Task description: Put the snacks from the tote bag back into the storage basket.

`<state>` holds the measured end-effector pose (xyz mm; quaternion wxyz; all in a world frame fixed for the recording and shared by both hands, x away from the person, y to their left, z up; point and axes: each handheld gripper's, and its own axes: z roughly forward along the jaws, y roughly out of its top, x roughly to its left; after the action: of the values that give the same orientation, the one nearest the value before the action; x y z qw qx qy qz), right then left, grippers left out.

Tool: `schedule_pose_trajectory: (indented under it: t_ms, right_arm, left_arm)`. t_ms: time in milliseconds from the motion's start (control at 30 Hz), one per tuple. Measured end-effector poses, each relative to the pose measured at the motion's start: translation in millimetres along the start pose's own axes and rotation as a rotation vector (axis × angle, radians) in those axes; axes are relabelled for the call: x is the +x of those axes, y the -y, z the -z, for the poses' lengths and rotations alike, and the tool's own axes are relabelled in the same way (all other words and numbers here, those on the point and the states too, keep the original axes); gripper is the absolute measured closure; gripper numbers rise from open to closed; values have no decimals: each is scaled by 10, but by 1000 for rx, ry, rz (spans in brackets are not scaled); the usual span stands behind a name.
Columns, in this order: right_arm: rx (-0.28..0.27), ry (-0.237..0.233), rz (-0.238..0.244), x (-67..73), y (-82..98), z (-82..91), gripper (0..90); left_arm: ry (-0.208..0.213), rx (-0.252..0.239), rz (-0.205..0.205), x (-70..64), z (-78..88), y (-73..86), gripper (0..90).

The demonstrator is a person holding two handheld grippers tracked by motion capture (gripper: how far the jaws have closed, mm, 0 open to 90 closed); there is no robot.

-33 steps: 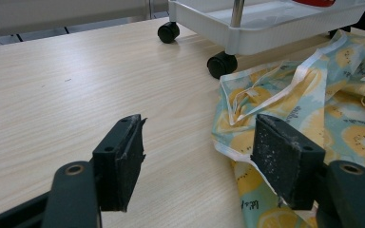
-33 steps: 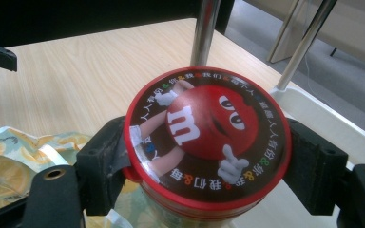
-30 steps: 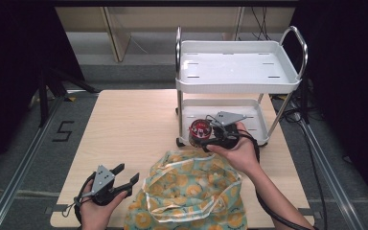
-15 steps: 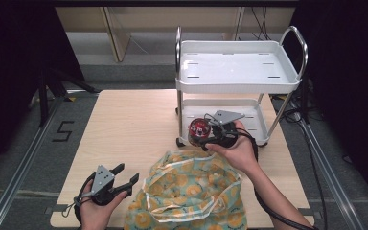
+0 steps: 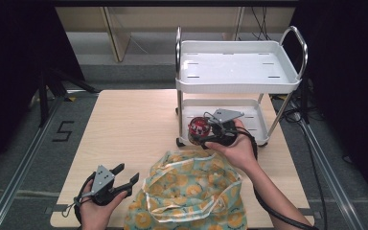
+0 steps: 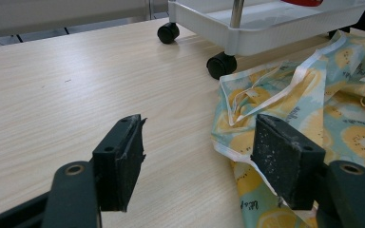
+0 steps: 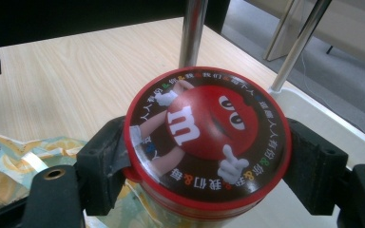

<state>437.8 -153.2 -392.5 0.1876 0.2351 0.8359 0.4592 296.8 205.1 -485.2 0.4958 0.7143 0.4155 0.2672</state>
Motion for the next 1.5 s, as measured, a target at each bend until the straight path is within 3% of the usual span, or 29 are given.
schedule_pose_trajectory:
  t_ms: [133, 233, 767, 1033, 1067, 1233, 1500]
  right_arm:
    - [1, 23, 9, -16, 3, -3, 261]
    - [11, 16, -13, -14, 7, -10, 260]
    - [11, 18, 7, -46, -12, -63, 261]
    - [16, 33, -12, -65, -18, -77, 261]
    - [13, 26, 9, -82, -22, -84, 261]
    - [15, 31, -4, -84, -34, -96, 261]
    - [21, 35, -9, -91, -57, -117, 260]
  left_arm:
    - [-4, 6, -1, -2, 6, -3, 341]
    - [-4, 6, -1, -2, 6, -2, 341]
    - [-4, 5, -1, -1, 6, -4, 341]
    - [-3, 6, -2, 0, 7, -4, 341]
    - [-3, 5, 0, -2, 6, -3, 341]
    - [11, -7, -7, 2, -7, -2, 341]
    - [1, 2, -4, -3, 3, -3, 341]
